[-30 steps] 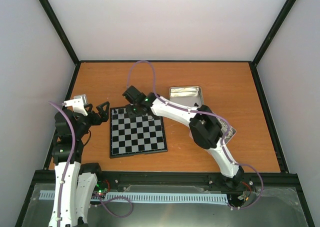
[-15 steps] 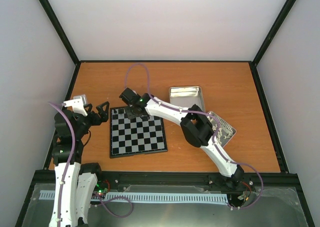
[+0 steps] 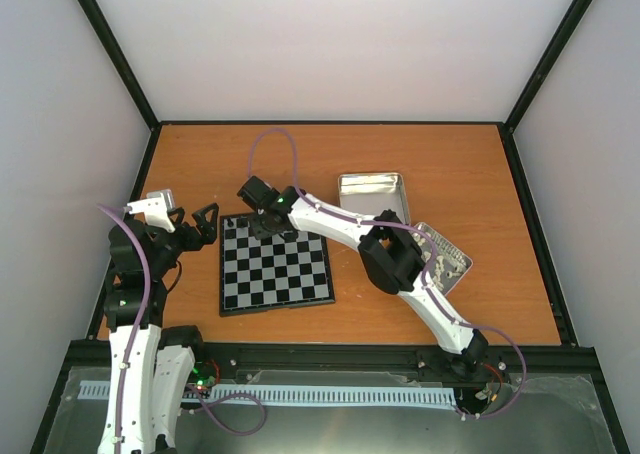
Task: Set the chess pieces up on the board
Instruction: Place the chess piece on the chessboard.
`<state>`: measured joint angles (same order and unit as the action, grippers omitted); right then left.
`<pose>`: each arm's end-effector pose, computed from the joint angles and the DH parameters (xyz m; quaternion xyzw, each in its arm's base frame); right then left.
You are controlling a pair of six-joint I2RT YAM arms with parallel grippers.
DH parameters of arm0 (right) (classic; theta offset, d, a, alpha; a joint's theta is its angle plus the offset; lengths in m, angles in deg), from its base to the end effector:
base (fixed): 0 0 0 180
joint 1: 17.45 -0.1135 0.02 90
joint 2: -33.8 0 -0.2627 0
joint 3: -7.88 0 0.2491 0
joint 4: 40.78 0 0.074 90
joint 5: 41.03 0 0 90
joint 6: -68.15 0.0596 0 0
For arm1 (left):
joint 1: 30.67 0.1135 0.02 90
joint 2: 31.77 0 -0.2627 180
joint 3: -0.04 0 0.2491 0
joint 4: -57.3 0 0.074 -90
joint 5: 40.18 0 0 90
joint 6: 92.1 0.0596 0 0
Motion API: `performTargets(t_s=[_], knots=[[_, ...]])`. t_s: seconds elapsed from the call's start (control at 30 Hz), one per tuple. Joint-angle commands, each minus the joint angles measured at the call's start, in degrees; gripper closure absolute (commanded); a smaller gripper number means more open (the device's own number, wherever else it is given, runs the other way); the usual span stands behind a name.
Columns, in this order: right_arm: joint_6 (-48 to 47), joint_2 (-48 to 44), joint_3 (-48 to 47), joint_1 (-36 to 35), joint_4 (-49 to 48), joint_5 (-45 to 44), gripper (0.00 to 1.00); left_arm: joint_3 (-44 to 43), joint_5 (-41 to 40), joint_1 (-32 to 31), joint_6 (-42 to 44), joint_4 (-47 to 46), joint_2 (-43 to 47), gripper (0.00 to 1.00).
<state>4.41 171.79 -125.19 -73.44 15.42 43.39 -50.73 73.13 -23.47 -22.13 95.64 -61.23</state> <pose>0.3000 0.4342 0.1512 -0.2364 0.9380 0.1283 0.2186 0.1482 -0.0050 0.2955 -0.0686 0.7936 -0.2265 0.5606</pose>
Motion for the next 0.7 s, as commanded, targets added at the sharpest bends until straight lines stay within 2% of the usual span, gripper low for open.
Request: performTargets(t_s=[0.0, 0.17, 0.33, 0.53, 0.67], knots=[[0.15, -4.19, -1.69, -0.53, 0.57, 0.76, 0.69, -0.07, -0.37, -0.27, -0.72, -1.53, 0.16, 0.00], [0.43, -11.13, 1.03, -0.40, -0.03, 0.74, 0.66, -0.15, -0.63, -0.35, -0.63, -1.43, -0.01, 0.00], [2.16, -23.40, 15.87, 2.27, -4.50, -2.04, 0.62, -0.16, -0.12, -0.25, -0.29, -1.42, -0.47, 0.00], [3.24, -34.06, 28.97, 10.46, -1.55, -3.39, 0.60, -0.12, -0.10, -0.31, -0.16, -1.95, -2.23, 0.00], [3.91, -38.16, 36.35, 18.41, -1.46, -3.46, 0.57, -1.15, 0.25, -0.33, 0.34, -3.01, -6.83, 0.00]])
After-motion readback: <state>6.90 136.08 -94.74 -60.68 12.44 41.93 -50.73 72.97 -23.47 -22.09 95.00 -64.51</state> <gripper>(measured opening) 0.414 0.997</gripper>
